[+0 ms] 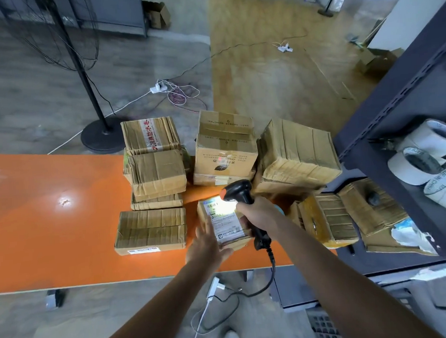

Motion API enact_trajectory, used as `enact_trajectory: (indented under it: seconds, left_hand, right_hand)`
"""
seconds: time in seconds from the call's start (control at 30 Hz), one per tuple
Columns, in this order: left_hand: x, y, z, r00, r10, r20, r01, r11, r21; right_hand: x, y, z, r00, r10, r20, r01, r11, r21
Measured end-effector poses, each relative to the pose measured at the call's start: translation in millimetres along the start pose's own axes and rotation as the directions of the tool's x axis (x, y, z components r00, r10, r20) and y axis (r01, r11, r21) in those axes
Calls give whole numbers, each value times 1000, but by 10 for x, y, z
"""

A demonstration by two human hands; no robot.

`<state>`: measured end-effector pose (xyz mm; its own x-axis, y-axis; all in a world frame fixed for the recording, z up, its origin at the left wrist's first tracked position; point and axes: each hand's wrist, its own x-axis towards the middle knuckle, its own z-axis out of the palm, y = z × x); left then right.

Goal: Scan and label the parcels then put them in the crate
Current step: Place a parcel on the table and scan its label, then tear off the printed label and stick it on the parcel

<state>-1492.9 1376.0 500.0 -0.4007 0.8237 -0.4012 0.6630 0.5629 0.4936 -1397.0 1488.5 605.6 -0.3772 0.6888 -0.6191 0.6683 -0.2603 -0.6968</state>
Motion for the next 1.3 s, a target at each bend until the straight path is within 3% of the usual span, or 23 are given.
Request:
enact_trajectory:
  seconds: [0.2,0.33,0.5,0.73,1.07,1.2,1.3]
  left_hand:
    - [135,-73,-43,999,42,-34,-40,997,63]
    - [238,-183,-172,998,60,-29,-57,993,106]
    - [262,-147,-278,998,52,-41,-43,980,193]
    - [283,-167,-229,997,67,-40,-55,966,251]
    - [196,10,-245,979,171,-114,-105,893,437]
    - [211,111,-235,973,198,-116,-129,891,436]
    - [230,229,-246,961,240,-136,-155,877,455]
  right_hand:
    - [22,84,-95,999,8,39,-11,996,91]
    - [100,153,-118,999,-24,-45,30,992,127]
    - [303,422,-47,994,30,-101,-22,996,83]
    - [556,788,98,993,41,-109,-59,985,-163]
    - [738,889,99,992,-56,-111,31,976,-215]
    - [691,886,12,943,-131,-307,26,946,-323]
    - [676,928,-83,882,-226,-414,-17,862,-506]
